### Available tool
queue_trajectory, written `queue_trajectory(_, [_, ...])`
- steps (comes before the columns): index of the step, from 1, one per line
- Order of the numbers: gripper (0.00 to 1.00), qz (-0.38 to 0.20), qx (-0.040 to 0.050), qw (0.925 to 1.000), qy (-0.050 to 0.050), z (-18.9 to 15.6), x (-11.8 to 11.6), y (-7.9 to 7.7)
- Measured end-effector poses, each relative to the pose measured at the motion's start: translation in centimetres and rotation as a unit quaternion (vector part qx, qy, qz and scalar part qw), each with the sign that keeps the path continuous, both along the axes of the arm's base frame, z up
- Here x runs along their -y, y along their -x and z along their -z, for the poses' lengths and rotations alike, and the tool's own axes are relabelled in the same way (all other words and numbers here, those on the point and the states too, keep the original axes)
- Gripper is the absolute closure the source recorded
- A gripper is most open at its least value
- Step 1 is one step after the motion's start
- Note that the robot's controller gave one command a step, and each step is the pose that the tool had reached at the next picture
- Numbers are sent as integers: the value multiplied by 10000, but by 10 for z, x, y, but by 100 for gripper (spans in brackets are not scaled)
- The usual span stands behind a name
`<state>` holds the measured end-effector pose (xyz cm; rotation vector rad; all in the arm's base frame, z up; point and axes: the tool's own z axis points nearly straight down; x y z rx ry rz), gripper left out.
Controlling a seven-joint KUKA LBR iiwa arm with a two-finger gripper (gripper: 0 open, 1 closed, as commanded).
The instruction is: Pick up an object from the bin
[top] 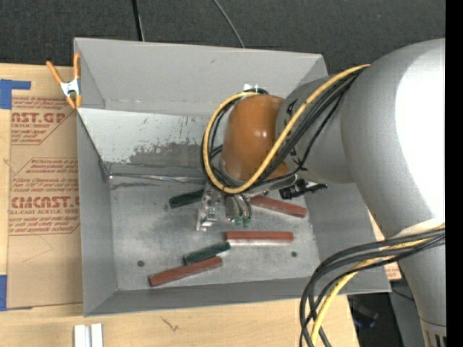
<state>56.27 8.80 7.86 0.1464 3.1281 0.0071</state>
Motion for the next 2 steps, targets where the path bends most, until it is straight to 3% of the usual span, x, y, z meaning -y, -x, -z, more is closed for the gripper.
queue_trajectory(1, [100, 0, 0, 10000, -1, 0, 0, 0])
queue_trajectory(2, [100, -67, -78, 9999, 18, -46, -2, 0])
